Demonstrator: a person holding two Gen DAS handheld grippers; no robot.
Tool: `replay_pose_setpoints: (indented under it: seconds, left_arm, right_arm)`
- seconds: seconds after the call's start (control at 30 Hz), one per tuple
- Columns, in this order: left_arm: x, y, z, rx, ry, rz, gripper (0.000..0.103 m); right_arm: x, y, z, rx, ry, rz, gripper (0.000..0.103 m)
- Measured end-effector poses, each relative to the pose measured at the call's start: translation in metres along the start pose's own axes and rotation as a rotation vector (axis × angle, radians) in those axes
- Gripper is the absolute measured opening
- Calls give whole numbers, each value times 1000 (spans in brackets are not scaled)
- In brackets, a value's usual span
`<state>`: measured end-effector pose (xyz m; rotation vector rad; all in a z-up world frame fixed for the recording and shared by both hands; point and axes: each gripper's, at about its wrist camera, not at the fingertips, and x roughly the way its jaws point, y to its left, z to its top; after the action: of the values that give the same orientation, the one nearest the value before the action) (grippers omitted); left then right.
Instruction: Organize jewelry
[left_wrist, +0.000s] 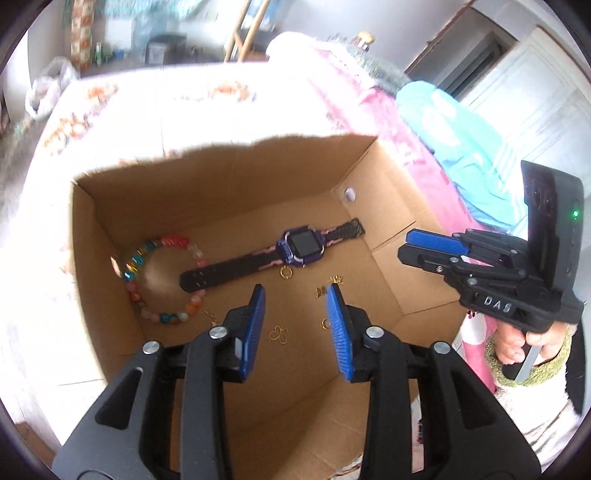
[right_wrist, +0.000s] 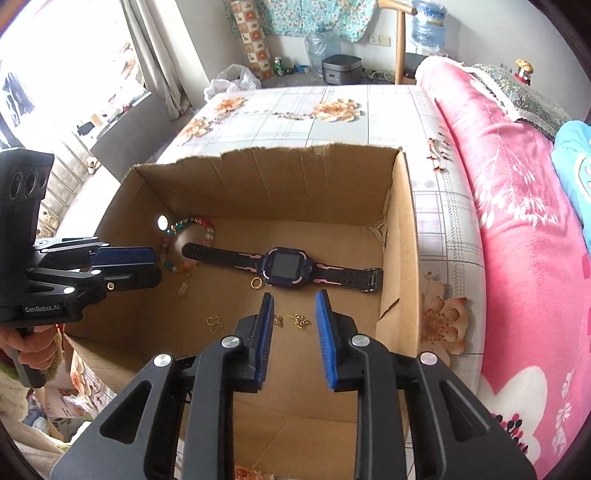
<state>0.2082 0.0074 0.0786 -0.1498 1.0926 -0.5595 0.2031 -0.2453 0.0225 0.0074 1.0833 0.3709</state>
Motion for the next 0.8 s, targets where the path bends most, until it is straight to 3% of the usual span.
replay_pose_setpoints:
  seconds: [0.07,0.13,0.23,0.3,0.4,0.5,0.6,0.8]
  left_arm:
    - [-26,-7,-10,55,-76,30,44]
    - [-54,-13,-23,102,-153,68,61]
    - [-95,-16,-50,146,-260,128,74]
    - [-114,-18,-69,155,-301,155,81]
    - [-131,-16,-100,158,-322,185,86]
    - [-128,-12,-129,142,-297,228,89]
    - [-108,-8,-160,124,-248,300,89]
    - [-68,-12,-212,174,-194,314,88]
  right_arm:
    - [-22,2,-6,8,-65,11,33]
    - [-50,5,-17,8,-147,22,38]
    - [-92,14,-42,-6,-275,33,56]
    - [-115,21,-62,-12,-346,37,72]
    - [-137,32,-92,-8,-418,41,83]
    - [-139,34,-119,37,-431,49,89]
    - [-120,36,-143,91,-383,17,90]
    - [-62,38,-187,174,-254,-56,90]
